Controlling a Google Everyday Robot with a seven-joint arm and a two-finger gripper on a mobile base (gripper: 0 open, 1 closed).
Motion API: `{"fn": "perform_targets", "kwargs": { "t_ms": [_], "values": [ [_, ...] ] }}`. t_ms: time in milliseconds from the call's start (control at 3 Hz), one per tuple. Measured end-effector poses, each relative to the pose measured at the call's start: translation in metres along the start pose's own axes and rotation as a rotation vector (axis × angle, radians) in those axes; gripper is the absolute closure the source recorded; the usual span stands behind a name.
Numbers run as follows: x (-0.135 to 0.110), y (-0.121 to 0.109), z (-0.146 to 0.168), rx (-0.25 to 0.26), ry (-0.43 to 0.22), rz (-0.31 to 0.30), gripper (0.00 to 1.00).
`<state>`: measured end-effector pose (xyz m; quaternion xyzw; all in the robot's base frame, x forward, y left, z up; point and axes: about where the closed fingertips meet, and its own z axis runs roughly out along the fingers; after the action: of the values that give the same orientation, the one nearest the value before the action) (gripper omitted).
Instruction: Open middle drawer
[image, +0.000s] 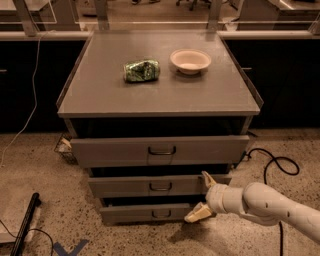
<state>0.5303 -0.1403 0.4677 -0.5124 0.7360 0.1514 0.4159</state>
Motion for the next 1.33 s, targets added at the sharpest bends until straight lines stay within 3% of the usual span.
{"fn": "perform_targets", "kwargs": {
  "t_ms": [667, 1333],
  "values": [
    [-0.003, -0.030, 0.029, 0.051, -0.059, -0.069, 0.00],
    [0.003, -0.069, 0.055, 0.066, -0.076, -0.101, 0.00]
  ]
}}
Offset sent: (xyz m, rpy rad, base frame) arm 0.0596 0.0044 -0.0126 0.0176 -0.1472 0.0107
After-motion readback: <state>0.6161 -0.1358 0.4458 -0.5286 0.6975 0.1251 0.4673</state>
